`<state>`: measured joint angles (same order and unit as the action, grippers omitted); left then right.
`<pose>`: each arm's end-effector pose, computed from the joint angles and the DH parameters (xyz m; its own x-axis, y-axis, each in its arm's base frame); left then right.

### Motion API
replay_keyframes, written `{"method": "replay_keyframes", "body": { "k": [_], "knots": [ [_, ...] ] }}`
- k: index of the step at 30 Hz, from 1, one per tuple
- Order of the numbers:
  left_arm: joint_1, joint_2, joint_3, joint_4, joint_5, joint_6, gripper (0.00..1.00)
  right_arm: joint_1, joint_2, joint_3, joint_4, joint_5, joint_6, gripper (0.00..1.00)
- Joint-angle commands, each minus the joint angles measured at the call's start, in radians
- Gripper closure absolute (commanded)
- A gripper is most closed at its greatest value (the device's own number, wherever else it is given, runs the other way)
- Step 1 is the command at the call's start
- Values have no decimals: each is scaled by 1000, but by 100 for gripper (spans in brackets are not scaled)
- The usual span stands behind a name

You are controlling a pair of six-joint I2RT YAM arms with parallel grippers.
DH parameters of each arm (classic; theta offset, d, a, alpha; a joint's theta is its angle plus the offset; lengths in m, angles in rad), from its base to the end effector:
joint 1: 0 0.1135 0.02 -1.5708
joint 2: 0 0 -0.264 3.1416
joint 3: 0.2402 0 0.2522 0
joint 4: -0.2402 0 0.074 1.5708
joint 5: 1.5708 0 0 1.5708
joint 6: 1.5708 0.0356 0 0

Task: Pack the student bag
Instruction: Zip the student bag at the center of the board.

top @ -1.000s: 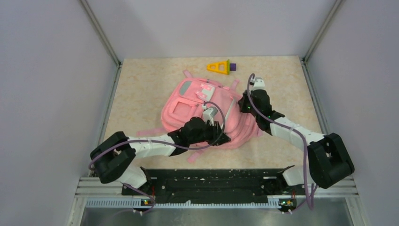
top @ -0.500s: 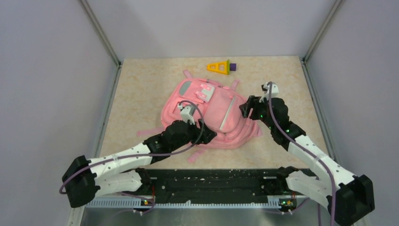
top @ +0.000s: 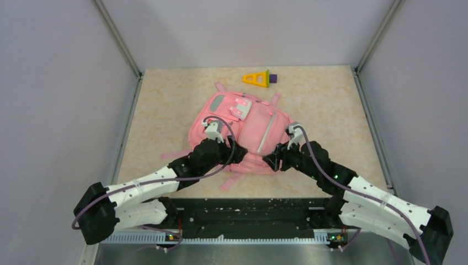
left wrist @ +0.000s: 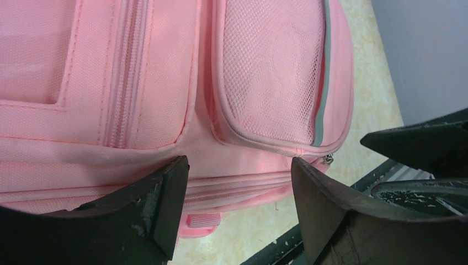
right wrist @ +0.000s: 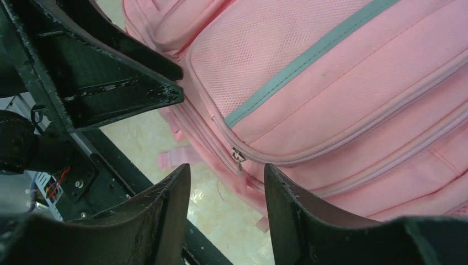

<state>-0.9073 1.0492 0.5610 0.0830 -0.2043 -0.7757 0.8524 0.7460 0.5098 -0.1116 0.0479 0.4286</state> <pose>0.1492 -0.1791 0.2376 -0.6331 -0.3034 -0.7121 0.2988 0.7529 -0.5864 0.1206 0.1354 0.2563 -0.5043 0.0539 -0.8619 -0.5638 0.7354 0.3759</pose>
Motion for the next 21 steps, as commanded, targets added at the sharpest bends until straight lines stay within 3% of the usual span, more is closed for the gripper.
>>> {"method": "replay_keyframes", "body": {
  "k": [1, 6, 17, 21],
  "knots": [
    [14, 22, 22, 78, -73, 16, 27, 55, 19, -21, 59, 73, 40, 51],
    [48, 53, -13, 159, -61, -17, 30, 110, 62, -23, 50, 189, 63, 58],
    [73, 104, -19, 181, -63, -25, 32, 152, 172, -31, 141, 274, 50, 60],
    [90, 115, -36, 187, -74, -22, 32, 184, 212, -33, 147, 395, 27, 70]
  ]
}}
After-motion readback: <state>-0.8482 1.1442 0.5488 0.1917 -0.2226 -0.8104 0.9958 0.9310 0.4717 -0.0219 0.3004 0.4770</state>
